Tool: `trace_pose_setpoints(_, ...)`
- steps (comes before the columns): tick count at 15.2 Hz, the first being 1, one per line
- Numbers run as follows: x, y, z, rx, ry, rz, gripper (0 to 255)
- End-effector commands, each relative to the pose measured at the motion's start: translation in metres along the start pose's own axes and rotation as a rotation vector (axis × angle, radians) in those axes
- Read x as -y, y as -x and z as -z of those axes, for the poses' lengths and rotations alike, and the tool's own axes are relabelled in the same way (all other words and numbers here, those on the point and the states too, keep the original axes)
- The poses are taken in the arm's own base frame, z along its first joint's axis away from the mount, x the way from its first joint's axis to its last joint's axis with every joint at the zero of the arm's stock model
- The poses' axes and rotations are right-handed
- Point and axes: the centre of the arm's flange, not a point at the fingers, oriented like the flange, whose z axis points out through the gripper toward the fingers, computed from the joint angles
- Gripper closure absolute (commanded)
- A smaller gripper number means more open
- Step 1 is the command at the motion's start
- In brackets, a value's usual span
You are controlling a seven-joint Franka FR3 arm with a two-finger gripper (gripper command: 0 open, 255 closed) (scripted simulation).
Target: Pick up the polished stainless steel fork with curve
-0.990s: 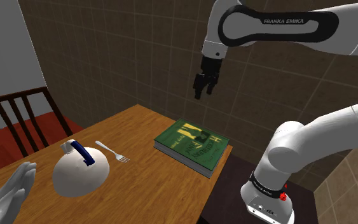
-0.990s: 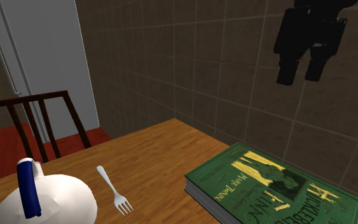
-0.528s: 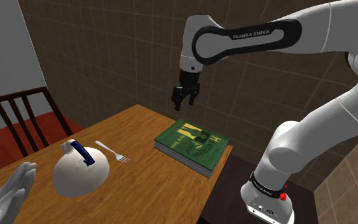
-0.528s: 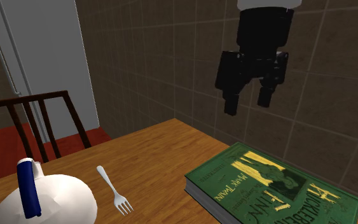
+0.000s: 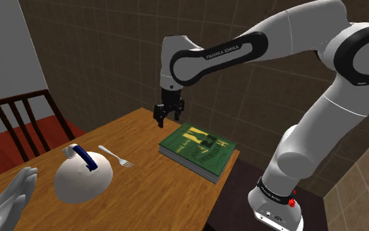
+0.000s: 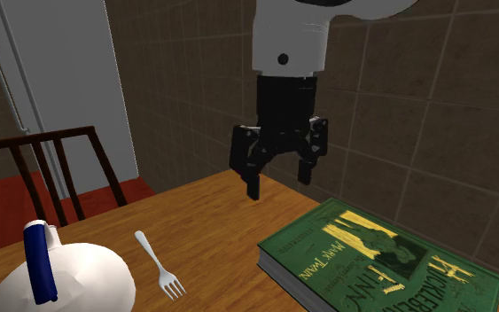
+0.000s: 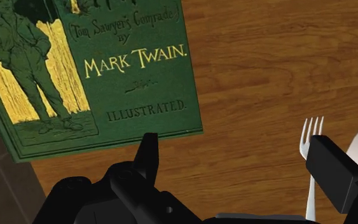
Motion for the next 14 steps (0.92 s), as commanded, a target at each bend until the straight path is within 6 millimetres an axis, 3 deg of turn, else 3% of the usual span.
trace_pose_setpoints(1,0.019,-0.014,-0.015,0.005,0.002,-0.005,0)
trace_pose_setpoints(14,0.126,-0.105,-0.122,0.037,0.024,-0.035,0)
